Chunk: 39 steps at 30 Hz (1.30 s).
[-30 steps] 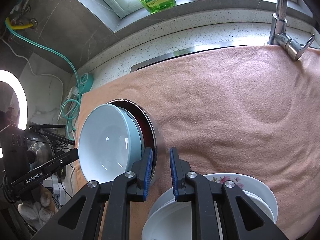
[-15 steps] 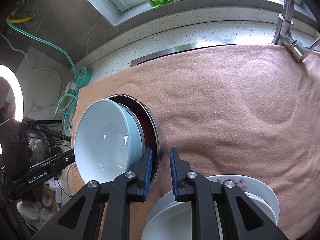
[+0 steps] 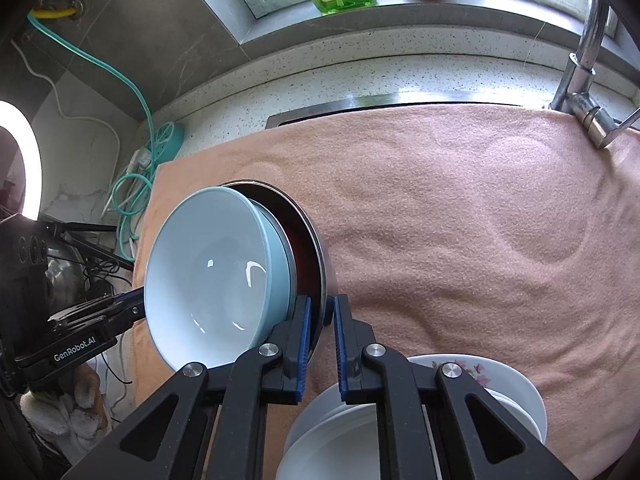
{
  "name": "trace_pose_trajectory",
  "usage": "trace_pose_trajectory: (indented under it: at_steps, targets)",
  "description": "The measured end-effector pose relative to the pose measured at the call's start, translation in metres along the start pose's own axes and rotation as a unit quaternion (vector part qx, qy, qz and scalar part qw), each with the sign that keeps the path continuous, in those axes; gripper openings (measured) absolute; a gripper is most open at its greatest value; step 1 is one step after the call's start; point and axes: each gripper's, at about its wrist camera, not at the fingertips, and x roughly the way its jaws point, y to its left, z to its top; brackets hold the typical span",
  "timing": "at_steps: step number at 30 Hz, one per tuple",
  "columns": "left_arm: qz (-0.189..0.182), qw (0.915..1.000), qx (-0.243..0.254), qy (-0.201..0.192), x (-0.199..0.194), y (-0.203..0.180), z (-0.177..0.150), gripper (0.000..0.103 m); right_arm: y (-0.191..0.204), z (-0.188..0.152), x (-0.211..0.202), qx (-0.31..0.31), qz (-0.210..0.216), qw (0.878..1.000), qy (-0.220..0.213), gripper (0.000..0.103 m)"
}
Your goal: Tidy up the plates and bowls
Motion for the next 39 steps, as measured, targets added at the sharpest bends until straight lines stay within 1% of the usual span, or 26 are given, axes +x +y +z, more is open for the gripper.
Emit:
trace_pose_trajectory:
  at_steps: [7,15,25,32,39]
  targets:
    - [0.004,1.0,0.005,-0.001,-0.001,-0.002,-0.002,0.01,0.0,-0.002,-0.001,0.001,0.002,1.0,0.001,0.01]
    - [0.004,0.9999,0.003,-0.013,-0.012,0.0,-0.004,0.01,0.006,-0.004,-0.006,-0.001,0.007,1.0,-0.001,0.01]
    - [0.001,0.9995,0.002,-0.03,-0.034,0.004,-0.01,0.01,0.022,-0.008,-0.02,-0.01,0.011,1.0,-0.011,0.01]
    - [0.003,0.9991,0.007,-0.042,-0.049,-0.008,-0.018,0.01,0.027,-0.014,-0.038,-0.019,0.02,0.999,-0.019,0.01]
    - [0.004,0.9988,0.012,-0.047,-0.052,-0.031,-0.026,0.01,0.016,-0.023,-0.056,-0.022,0.028,0.999,-0.023,0.01]
